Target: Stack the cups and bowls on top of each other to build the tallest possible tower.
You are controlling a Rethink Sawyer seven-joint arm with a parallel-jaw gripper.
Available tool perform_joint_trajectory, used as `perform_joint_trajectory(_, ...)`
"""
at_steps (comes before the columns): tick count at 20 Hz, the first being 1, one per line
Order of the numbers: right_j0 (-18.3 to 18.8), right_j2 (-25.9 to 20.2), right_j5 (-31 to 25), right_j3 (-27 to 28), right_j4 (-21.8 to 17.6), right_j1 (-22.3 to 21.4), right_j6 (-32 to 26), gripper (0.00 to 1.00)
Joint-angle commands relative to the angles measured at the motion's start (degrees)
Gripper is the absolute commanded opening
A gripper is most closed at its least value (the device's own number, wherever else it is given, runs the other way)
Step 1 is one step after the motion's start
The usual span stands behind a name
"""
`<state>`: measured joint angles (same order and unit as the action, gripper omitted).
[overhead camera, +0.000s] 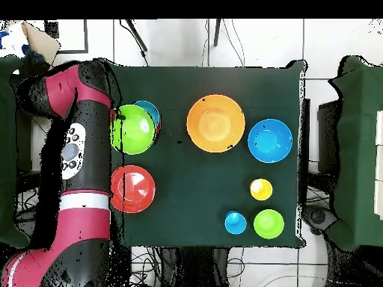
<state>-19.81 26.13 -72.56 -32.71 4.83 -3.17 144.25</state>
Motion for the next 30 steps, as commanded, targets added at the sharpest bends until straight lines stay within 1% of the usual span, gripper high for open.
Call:
perform_joint_trajectory(1,-1.8,-2.1,5.4,-7.9,-1.4,0.7,12.0,0.00)
perform_joint_trajectory(6,-2.0,-1.1,3.9,-7.2,-1.2,1.3,11.0,0.00)
perform_joint_trajectory(11,-1.2,-0.6,3.6,-6.7,-1.0,1.4,9.2,0.00)
perform_joint_trajectory(15,-0.7,-0.6,1.6,-5.6,-0.7,1.1,7.4,0.00)
perform_joint_trajectory(22,2.0,-0.5,-2.3,0.4,-0.1,2.9,3.4,0.00)
perform_joint_trajectory(30,3.5,0.0,-2.6,4.0,-0.1,4.3,2.6,0.00)
